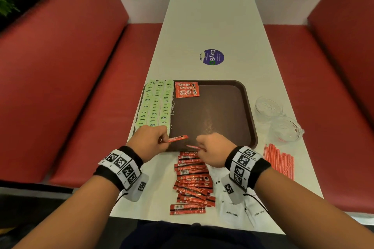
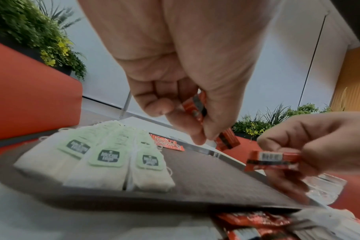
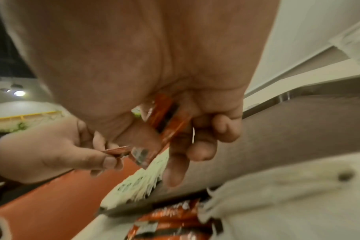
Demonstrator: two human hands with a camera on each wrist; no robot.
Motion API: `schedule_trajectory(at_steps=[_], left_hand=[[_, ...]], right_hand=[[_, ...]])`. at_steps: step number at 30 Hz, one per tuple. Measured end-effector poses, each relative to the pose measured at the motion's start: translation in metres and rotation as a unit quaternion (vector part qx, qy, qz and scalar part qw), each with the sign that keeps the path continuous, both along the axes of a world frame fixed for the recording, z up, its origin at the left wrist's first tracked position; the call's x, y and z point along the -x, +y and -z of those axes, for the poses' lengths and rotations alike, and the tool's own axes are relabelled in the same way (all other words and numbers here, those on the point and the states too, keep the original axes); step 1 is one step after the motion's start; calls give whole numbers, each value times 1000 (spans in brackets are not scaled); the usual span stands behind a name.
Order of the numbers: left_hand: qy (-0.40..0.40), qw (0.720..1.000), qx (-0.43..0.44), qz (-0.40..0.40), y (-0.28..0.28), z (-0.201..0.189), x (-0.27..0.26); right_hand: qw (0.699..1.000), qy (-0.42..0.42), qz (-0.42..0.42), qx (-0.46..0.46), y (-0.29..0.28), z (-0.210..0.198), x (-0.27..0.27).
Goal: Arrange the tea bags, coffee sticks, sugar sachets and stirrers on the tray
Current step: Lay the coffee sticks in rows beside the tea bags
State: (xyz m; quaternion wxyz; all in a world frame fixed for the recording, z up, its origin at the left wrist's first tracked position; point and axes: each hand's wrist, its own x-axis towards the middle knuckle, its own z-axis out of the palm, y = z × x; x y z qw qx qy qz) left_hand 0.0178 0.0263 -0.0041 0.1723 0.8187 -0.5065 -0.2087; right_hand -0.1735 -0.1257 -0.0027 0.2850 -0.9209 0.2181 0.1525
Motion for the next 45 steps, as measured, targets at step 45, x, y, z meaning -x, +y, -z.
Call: schedule_trajectory(at_steps=[45], left_hand=[[-56, 992, -109, 0, -207, 22, -88]], right_hand=[[976, -88, 191, -53, -84, 3, -33]])
